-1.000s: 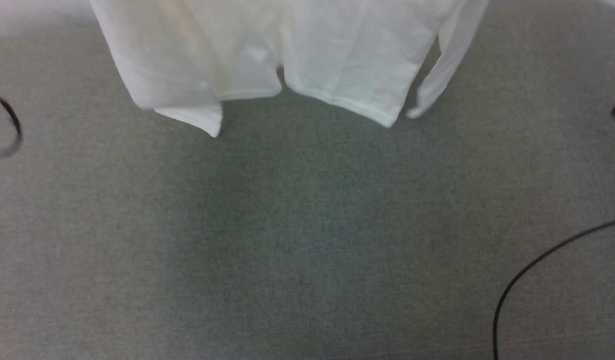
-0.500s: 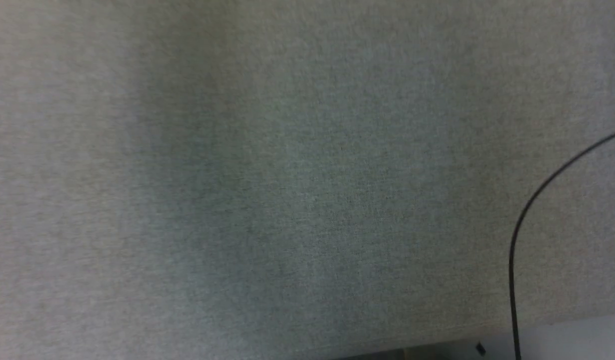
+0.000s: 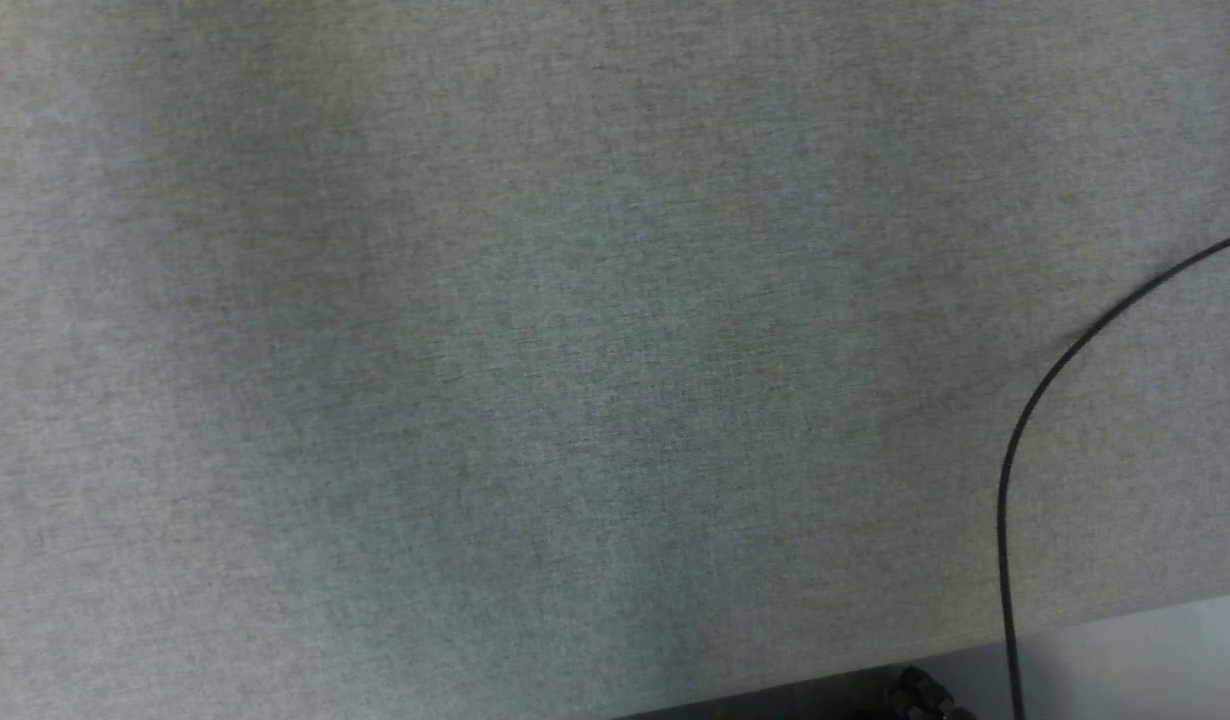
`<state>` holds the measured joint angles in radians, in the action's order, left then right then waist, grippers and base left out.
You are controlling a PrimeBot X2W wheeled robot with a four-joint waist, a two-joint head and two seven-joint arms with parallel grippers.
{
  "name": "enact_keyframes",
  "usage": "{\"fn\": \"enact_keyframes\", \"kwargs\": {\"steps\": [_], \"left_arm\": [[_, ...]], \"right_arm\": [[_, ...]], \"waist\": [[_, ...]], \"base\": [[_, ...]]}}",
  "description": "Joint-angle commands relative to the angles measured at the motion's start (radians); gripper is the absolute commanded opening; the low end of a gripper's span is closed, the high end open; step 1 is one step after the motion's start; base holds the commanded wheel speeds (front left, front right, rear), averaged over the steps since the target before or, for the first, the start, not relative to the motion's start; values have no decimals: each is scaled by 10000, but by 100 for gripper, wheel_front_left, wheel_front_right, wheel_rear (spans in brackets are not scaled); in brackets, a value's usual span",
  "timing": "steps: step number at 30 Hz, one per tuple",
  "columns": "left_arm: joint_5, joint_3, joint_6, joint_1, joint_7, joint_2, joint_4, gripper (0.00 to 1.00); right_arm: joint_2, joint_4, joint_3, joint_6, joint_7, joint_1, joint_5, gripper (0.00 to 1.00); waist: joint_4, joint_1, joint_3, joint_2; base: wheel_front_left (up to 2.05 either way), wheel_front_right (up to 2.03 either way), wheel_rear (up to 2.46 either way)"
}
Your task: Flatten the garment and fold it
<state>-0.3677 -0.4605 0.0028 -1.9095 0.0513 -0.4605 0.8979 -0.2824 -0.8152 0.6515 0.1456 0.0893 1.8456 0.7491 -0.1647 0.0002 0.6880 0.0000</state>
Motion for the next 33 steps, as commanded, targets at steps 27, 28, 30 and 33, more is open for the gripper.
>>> {"fn": "enact_keyframes", "kwargs": {"steps": [27,28,30,33], "left_arm": [[-2636,919,3259,16811,-118,-669,-7474,0],[-2670,911,3481,17333,61,-769,-8072,0],[-2688,827,3905,18293,479,-986,-9038,0],[-2710,705,4473,19468,911,-1162,-10171,0]], "right_arm": [[-2582,3361,164,-149,-389,-13123,1175,0],[-2584,3518,-301,-149,-543,-13688,959,0],[-2486,3901,-1217,-149,-986,-14818,341,0],[-1912,4811,-2847,-149,-1870,-16554,-782,0]], "waist": [[956,-2,-6251,0],[983,-2,-6332,0],[994,-2,-6494,0],[989,-2,-6630,0]], "base": [[0,0,0],[0,0,0],[0,0,0],[0,0,0]]}}
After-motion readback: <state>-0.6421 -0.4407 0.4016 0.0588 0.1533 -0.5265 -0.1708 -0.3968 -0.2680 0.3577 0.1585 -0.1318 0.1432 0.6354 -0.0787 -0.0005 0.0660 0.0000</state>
